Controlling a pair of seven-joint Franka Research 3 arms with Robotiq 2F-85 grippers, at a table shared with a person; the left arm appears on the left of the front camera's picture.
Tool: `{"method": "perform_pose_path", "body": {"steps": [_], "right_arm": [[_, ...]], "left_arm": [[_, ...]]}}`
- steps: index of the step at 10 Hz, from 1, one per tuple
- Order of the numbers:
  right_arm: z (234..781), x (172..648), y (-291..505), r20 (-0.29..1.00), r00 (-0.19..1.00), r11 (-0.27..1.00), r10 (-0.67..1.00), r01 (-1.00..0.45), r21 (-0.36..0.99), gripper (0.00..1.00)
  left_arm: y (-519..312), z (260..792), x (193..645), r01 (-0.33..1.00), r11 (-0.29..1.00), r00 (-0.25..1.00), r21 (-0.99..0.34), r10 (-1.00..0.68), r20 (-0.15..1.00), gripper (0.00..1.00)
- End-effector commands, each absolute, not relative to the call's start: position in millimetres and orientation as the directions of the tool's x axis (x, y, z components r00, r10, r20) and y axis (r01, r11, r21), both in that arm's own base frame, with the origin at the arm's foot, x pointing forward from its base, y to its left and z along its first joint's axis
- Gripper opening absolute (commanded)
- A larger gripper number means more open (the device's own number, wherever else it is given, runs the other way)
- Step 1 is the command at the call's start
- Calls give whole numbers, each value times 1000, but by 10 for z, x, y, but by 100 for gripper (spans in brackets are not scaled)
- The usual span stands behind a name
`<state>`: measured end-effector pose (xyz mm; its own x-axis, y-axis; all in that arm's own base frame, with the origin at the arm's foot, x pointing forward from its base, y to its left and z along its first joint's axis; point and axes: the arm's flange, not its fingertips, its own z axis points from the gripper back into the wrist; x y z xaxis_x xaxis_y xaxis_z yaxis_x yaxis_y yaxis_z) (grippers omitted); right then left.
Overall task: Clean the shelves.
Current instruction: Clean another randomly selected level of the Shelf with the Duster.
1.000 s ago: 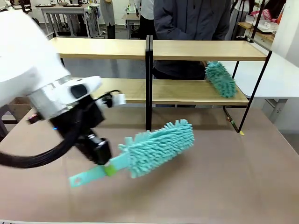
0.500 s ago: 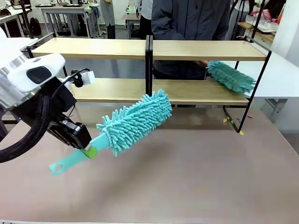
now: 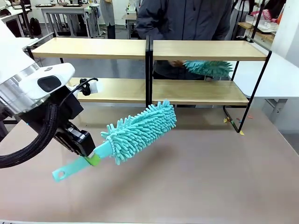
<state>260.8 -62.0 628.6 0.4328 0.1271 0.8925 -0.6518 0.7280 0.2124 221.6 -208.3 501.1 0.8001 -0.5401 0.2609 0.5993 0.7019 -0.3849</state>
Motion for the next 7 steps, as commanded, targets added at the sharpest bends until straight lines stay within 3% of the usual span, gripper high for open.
{"method": "perform_pose_path", "body": {"steps": [1,3,5,7], "right_arm": [[6282,2612,-615,892,434,727,127,-652,214,100],[6282,2612,-615,892,434,727,127,-652,214,100],[6282,2612,-615,892,434,727,127,-652,214,100],[6282,2612,-615,892,434,727,127,-652,214,100]], "left_arm": [[-2289,4975,2298,622,668,773,-409,-608,182,13],[-2804,4814,2484,621,682,764,-386,-637,104,13],[-3337,4687,2740,565,718,816,-407,-557,152,13],[-3835,4526,2940,484,818,873,-311,-429,232,13]]}}
